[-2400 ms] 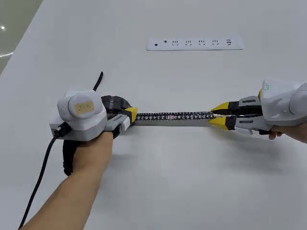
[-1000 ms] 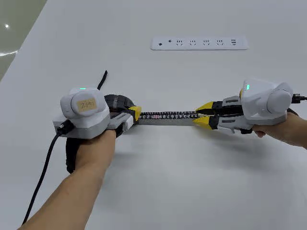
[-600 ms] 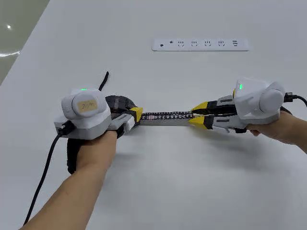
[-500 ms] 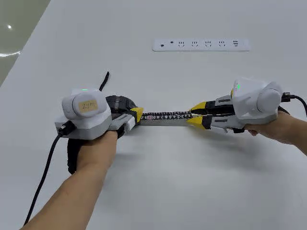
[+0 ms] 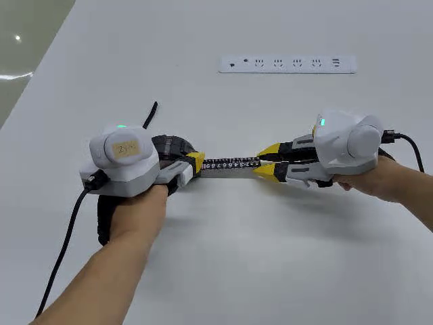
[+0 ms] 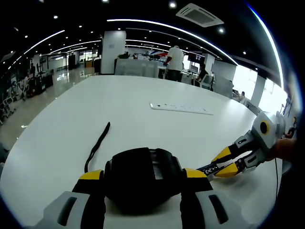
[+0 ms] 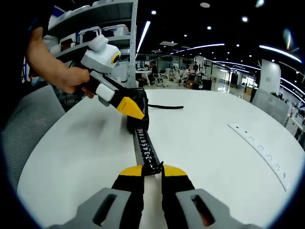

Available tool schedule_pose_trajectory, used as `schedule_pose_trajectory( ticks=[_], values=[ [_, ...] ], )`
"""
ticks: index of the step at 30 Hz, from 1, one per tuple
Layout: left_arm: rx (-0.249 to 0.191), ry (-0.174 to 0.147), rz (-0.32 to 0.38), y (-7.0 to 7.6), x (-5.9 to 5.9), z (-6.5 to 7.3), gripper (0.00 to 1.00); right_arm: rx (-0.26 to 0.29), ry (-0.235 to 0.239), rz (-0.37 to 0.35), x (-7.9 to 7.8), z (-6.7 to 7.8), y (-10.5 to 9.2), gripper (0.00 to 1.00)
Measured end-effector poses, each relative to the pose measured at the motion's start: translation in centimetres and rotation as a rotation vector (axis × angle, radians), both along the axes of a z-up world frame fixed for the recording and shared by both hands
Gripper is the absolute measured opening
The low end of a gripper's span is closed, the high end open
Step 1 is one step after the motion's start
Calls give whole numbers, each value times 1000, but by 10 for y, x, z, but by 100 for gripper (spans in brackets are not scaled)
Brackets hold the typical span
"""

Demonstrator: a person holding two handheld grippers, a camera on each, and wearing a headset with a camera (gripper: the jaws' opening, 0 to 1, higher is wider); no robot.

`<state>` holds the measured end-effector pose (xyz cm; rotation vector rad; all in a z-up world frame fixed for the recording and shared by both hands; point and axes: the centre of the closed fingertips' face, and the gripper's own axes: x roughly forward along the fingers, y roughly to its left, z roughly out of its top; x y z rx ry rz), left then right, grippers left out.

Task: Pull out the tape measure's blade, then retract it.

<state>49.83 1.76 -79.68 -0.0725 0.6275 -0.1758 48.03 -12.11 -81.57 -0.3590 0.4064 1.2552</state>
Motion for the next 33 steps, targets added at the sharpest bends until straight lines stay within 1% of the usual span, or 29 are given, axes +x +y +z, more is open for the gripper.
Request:
schedule_pose_trajectory(
  ticks=[17,18,26,33],
  values=[
    [-6,4,-1,0,-1,-1,60,5,-2,7,-1,-2,14,12],
    [-6,5,-4,-1,-1,-1,60,7,-2,10,-2,-3,21,12],
    [-11,7,-2,-1,-1,-1,61,16,-4,17,-3,-2,36,11],
    [-17,9,-3,0,0,-1,61,21,-8,26,0,-2,46,11]
  ],
)
